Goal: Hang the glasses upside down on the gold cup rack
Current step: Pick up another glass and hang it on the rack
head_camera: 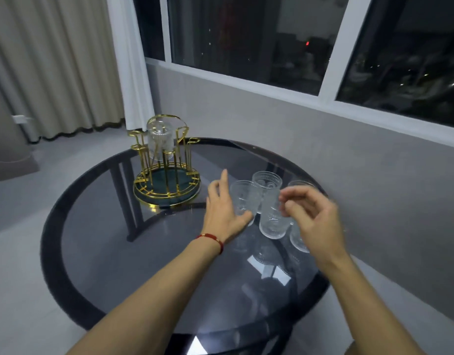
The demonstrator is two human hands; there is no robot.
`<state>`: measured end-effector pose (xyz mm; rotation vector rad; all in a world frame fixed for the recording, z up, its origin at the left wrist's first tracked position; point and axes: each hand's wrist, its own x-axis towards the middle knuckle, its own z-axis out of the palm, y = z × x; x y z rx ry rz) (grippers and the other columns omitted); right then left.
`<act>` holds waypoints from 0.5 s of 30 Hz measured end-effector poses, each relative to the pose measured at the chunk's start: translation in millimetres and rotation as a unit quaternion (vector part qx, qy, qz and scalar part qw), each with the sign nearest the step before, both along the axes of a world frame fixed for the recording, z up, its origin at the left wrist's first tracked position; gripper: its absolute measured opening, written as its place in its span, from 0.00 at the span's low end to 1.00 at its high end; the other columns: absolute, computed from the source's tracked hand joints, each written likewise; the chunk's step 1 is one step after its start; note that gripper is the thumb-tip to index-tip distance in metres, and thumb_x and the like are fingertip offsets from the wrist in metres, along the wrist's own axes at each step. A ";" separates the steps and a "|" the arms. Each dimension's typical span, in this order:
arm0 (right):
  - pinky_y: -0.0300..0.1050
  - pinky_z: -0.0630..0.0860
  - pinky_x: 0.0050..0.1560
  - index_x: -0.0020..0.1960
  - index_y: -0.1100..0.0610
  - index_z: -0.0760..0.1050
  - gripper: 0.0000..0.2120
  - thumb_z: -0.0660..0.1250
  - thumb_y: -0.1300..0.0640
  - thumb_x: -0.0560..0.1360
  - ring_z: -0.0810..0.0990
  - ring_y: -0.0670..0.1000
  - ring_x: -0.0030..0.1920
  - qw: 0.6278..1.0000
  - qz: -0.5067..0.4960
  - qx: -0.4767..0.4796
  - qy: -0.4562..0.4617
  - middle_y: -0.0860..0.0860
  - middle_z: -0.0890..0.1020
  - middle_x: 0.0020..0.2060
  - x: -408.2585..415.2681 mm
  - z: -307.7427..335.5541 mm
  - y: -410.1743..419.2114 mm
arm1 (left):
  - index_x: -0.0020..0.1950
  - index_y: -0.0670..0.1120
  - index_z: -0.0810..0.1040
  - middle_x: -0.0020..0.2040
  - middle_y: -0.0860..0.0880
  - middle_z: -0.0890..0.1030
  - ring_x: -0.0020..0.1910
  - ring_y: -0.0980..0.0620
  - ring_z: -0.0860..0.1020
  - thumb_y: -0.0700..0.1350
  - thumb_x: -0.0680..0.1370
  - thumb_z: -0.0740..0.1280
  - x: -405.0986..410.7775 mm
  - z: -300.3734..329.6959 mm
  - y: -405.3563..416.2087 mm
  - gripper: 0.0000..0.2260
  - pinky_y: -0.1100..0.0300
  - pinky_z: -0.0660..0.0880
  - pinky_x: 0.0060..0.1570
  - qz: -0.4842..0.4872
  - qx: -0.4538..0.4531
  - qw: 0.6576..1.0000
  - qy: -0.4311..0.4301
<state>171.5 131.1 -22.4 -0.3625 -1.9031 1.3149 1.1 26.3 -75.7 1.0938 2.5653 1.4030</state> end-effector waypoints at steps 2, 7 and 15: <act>0.47 0.84 0.51 0.50 0.55 0.84 0.14 0.68 0.73 0.78 0.87 0.49 0.46 1.000 -0.016 -0.013 -0.004 0.52 0.88 0.45 5.8 -22.2 -7.5 | 0.83 0.47 0.44 0.80 0.43 0.57 0.78 0.45 0.59 0.53 0.71 0.75 6.6 -4.3 9.4 0.51 0.56 0.58 0.72 -0.017 0.019 0.996 -0.085; 0.45 0.82 0.45 0.49 0.49 0.84 0.18 0.68 0.72 0.78 0.84 0.47 0.38 0.998 0.019 -0.034 -0.041 0.50 0.87 0.44 6.2 -46.2 -11.1 | 0.82 0.45 0.50 0.82 0.43 0.61 0.79 0.44 0.61 0.53 0.73 0.76 3.9 -16.1 13.8 0.47 0.46 0.63 0.76 0.017 0.022 0.994 -0.106; 0.31 0.75 0.43 0.51 0.46 0.83 0.17 0.67 0.68 0.76 0.84 0.44 0.49 0.989 0.003 0.102 -0.107 0.41 0.86 0.47 -15.2 -57.7 -27.0 | 0.75 0.49 0.65 0.68 0.45 0.77 0.67 0.45 0.75 0.58 0.64 0.77 -7.4 0.2 -12.5 0.44 0.48 0.75 0.64 0.049 -0.003 0.997 -0.052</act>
